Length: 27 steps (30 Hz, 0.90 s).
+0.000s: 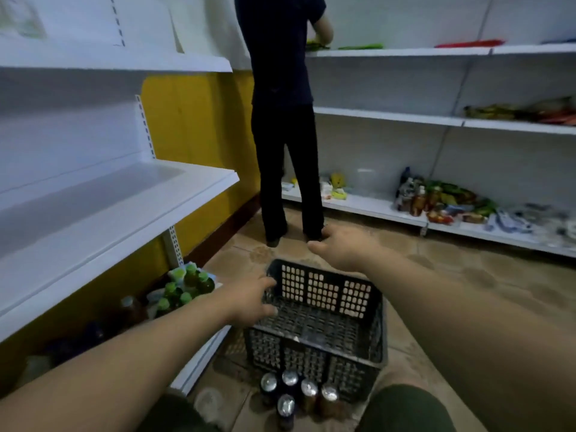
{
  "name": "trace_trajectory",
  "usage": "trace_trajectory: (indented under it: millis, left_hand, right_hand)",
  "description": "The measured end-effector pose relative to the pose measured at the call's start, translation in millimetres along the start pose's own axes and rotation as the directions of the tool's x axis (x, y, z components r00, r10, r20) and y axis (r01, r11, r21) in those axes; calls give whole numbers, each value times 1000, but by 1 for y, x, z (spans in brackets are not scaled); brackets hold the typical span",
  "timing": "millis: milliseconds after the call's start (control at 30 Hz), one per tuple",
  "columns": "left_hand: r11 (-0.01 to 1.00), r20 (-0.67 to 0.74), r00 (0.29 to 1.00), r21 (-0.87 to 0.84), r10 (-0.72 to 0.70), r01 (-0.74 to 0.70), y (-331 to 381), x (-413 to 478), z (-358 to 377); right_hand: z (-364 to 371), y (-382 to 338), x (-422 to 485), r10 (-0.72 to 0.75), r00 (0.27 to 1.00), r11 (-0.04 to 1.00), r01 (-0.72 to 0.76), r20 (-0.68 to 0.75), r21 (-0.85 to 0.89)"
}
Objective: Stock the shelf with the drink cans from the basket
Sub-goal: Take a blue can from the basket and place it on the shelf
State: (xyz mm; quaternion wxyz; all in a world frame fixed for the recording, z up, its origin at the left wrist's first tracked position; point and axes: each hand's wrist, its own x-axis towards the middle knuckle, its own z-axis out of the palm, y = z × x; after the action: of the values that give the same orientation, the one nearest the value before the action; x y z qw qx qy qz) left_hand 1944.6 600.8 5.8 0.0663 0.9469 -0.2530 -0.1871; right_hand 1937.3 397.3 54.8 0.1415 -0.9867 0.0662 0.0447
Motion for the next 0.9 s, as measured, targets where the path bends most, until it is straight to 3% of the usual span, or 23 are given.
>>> trace_trajectory:
  millis: [300, 667, 900]
  left_hand:
    - [995, 181, 982, -92, 56, -40, -18, 102, 79]
    - [979, 351, 937, -191, 4, 67, -62, 196, 181]
    - [985, 435, 900, -145, -20, 92, -78, 216, 266]
  right_hand:
    - [80, 67, 55, 186, 964, 981, -194, 193, 25]
    - [235, 121, 115, 205, 868, 970, -241, 452, 22]
    - [316, 143, 108, 212, 857, 960, -274, 469, 66]
